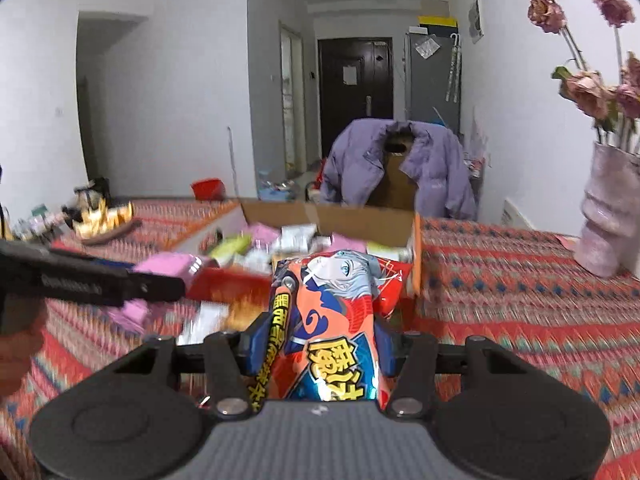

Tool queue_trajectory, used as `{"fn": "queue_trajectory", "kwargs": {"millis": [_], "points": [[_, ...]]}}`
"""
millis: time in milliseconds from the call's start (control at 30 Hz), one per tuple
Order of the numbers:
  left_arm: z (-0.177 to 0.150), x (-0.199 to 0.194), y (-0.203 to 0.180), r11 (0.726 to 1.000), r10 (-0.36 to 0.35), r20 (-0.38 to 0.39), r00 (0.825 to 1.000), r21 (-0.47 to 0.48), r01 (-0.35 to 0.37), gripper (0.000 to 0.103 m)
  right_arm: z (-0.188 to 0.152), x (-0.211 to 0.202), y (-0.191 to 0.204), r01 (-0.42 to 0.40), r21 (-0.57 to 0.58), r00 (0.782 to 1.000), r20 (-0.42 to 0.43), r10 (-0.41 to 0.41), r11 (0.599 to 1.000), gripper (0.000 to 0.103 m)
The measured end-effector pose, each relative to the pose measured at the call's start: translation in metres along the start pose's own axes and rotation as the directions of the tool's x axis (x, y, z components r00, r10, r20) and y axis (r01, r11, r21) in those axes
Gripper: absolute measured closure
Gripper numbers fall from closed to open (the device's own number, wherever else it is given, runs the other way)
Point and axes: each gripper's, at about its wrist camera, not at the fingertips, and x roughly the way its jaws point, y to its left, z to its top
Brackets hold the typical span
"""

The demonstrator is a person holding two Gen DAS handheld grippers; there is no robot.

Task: Organize snacks
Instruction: 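Carry the pink packet and orange-blue bag over the box and open both tools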

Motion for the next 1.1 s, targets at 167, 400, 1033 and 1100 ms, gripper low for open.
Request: {"fn": "queue_trajectory", "kwargs": {"millis": [167, 400, 1033, 1100], "points": [[0.034, 0.033, 0.009, 1.000, 0.023, 0.028, 0.999, 0.000, -0.023, 0.040, 0.049, 0.053, -0.024, -0.052, 0.063, 0.999, 0.012, 0.051, 0.997, 0.052], [0.059, 0.086, 0.049, 0.990, 0.132, -0.003, 0.991, -0.038, -0.132, 0.040, 0.076, 0.154, -0.043, -0.061, 0.177, 0.995, -0.066, 0.073, 0.982, 0.052], [0.033, 0.148, 0.044, 0.997, 0.080, -0.125, 0.989, -0.010, -0.082, 0.040, 0.055, 0.194, -0.029, 0.040, 0.100, 0.991, -0.134, -0.026, 0.994, 0.023], [0.031, 0.152, 0.037, 0.998, 0.065, -0.135, 0.989, -0.011, -0.067, 0.035, 0.060, 0.186, -0.034, 0.059, 0.099, 0.993, -0.112, -0.048, 0.993, 0.020]]}}
